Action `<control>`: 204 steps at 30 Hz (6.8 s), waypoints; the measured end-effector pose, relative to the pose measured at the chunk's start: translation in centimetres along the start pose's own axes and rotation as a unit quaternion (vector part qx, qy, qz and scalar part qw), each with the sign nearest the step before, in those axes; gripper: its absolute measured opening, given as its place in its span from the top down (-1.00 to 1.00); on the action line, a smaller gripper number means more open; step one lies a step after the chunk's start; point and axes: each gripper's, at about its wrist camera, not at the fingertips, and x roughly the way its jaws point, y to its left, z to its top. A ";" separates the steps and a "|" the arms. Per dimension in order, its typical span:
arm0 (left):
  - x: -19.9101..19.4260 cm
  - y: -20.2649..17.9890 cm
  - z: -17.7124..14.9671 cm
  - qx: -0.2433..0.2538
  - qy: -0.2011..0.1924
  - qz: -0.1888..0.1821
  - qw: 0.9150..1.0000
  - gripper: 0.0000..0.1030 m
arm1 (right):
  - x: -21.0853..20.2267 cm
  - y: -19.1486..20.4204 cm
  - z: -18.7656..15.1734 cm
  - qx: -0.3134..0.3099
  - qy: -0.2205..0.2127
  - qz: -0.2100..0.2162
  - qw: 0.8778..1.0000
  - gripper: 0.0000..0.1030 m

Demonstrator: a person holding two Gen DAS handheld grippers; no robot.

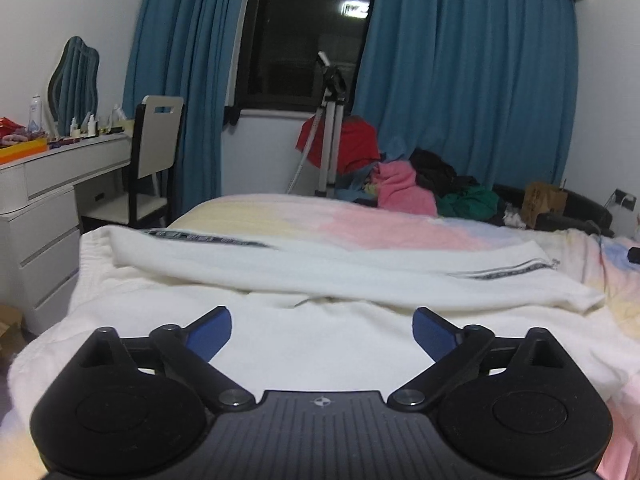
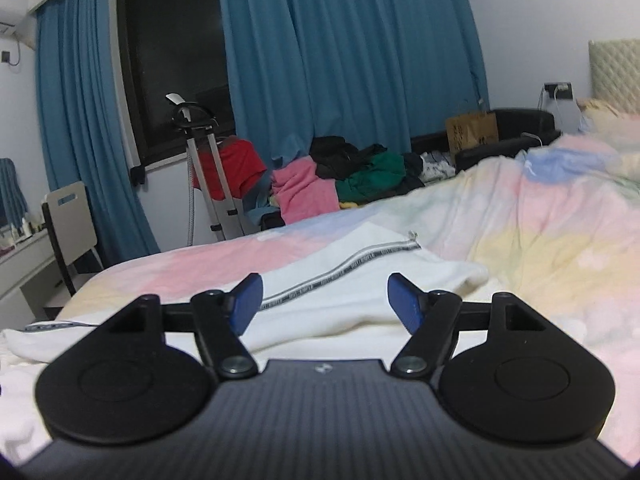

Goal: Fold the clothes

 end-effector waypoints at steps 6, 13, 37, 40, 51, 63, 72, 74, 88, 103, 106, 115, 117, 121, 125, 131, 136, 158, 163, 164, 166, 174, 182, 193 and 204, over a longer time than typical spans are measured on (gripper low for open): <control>-1.5 3.9 -0.7 -0.077 0.057 0.032 0.995 -0.95 | 0.2 0.4 -0.3 -0.024 0.000 -0.013 1.000 -0.38; -2.8 12.8 -2.5 -0.261 0.130 0.063 0.955 -0.92 | 0.9 -0.1 -0.6 -0.024 0.006 -0.026 0.999 -0.38; -1.0 24.2 -5.8 -0.532 0.146 0.041 0.833 -0.14 | 1.8 -13.1 -2.0 0.260 0.055 -0.171 0.949 -0.39; -0.8 24.3 -5.9 -0.547 0.128 0.017 0.827 0.10 | 1.3 -16.9 -3.6 0.334 0.060 -0.191 0.921 -0.40; 1.3 23.9 -6.5 -0.565 0.135 -0.011 0.814 0.19 | 5.4 -23.6 -9.7 0.467 0.075 -0.138 0.870 -0.01; 0.0 22.6 -3.8 -0.511 0.057 -0.010 0.858 0.89 | 5.8 -21.7 -5.1 0.345 0.005 -0.169 0.923 0.90; -1.8 22.3 2.1 -0.476 0.000 -0.031 0.879 0.89 | 6.8 -17.8 3.2 0.264 -0.046 -0.151 0.951 0.90; 0.6 22.5 4.5 -0.469 0.003 -0.026 0.883 0.89 | 8.9 -17.0 5.5 0.252 -0.040 -0.147 0.956 0.90; 30.3 21.6 14.4 -0.383 0.059 0.089 0.918 0.87 | 35.2 -11.2 8.3 0.151 0.027 -0.181 0.971 0.90; 33.6 20.0 14.3 -0.297 0.094 0.084 0.947 0.03 | 35.6 -11.9 4.9 0.178 0.037 -0.132 0.974 -0.02; 30.1 19.7 14.0 -0.308 0.086 0.070 0.945 -0.26 | 31.2 -11.9 3.9 0.210 0.034 -0.108 0.971 -0.07; 21.5 21.4 7.8 -0.400 0.091 0.033 0.912 -0.61 | 23.0 -12.0 -0.9 0.303 0.068 -0.037 0.950 -0.17; 21.8 21.8 6.7 -0.414 0.090 0.035 0.905 -0.61 | 23.5 -11.9 -2.2 0.319 0.091 -0.023 0.943 -0.17; 22.2 22.7 4.6 -0.443 0.089 0.039 0.891 -0.61 | 24.4 -11.7 -4.8 0.349 0.137 0.005 0.927 -0.17; 22.7 23.6 2.4 -0.471 0.087 0.043 0.877 -0.57 | 26.4 -11.3 -6.0 0.352 0.144 0.009 0.925 -0.16; 22.5 24.8 2.8 -0.500 0.060 0.059 0.862 -0.10 | 30.1 -11.7 -4.4 0.342 0.088 -0.017 0.935 -0.03; 22.2 25.9 3.7 -0.521 0.033 0.075 0.850 0.65 | 30.8 -10.2 -2.4 0.309 0.063 -0.040 0.948 0.59; 0.6 27.2 5.8 -0.461 0.041 0.079 0.883 0.86 | 12.6 -14.3 -5.4 0.433 0.125 -0.024 0.892 0.65; -1.3 27.6 3.0 -0.426 0.083 0.094 0.896 0.84 | 11.2 -15.1 -6.9 0.426 0.150 -0.006 0.892 0.59; -1.2 27.5 2.5 -0.414 0.087 0.097 0.901 0.83 | 11.2 -15.3 -7.2 0.426 0.152 -0.002 0.892 0.59; -1.0 27.3 1.7 -0.391 0.095 0.103 0.910 0.81 | 11.4 -15.7 -7.6 0.432 0.158 0.004 0.888 0.57; -0.7 24.3 2.3 -0.328 0.128 0.128 0.927 -0.01 | 11.3 -17.1 -8.7 0.464 0.163 0.048 0.869 0.14; -4.3 22.5 3.1 -0.251 0.136 0.148 0.947 -0.53 | 12.6 -16.9 -8.5 0.473 0.150 0.055 0.866 -0.40; -6.1 12.9 7.1 -0.124 0.048 0.108 0.985 -0.65 | 14.3 -16.8 -8.2 0.468 0.140 0.008 0.872 0.20; 4.9 -1.5 3.3 -0.015 0.037 0.040 0.998 -0.69 | 13.9 -16.8 -7.8 0.456 0.125 -0.018 0.881 0.52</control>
